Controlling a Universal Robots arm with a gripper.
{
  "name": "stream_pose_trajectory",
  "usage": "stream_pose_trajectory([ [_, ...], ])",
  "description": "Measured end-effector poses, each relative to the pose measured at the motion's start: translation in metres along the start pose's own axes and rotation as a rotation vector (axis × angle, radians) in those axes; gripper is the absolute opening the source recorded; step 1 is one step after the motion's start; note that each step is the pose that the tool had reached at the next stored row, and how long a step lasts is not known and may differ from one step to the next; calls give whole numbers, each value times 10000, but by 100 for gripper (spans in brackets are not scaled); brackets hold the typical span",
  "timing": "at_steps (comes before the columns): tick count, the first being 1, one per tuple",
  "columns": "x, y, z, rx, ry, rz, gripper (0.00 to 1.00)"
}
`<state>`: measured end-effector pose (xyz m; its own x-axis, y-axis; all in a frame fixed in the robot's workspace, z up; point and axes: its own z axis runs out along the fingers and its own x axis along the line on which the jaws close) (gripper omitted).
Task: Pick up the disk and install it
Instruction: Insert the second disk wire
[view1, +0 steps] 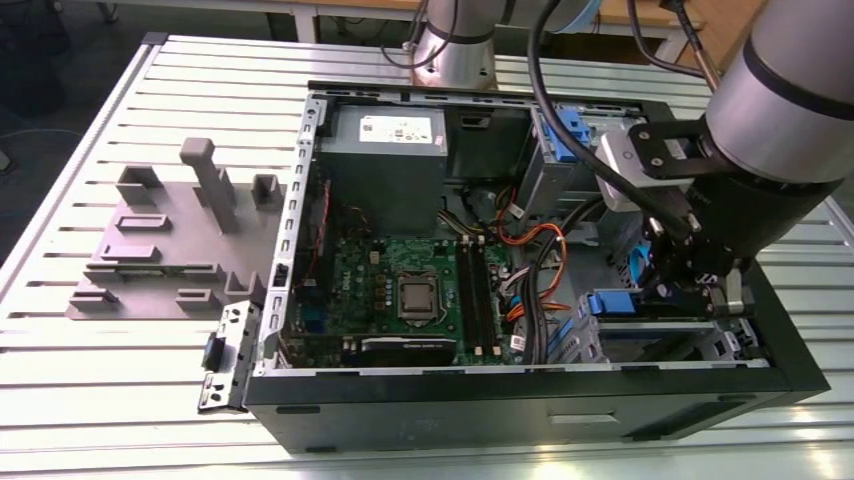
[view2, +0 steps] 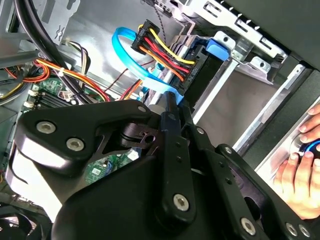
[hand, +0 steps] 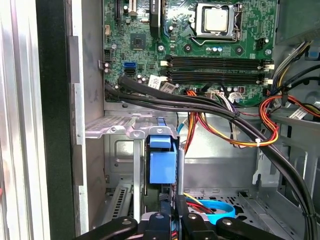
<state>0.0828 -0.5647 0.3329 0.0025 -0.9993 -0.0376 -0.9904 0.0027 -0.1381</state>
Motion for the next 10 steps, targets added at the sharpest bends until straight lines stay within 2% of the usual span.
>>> stream_pose_trajectory([
  [10, 6, 2, 12, -1, 1, 0, 16],
])
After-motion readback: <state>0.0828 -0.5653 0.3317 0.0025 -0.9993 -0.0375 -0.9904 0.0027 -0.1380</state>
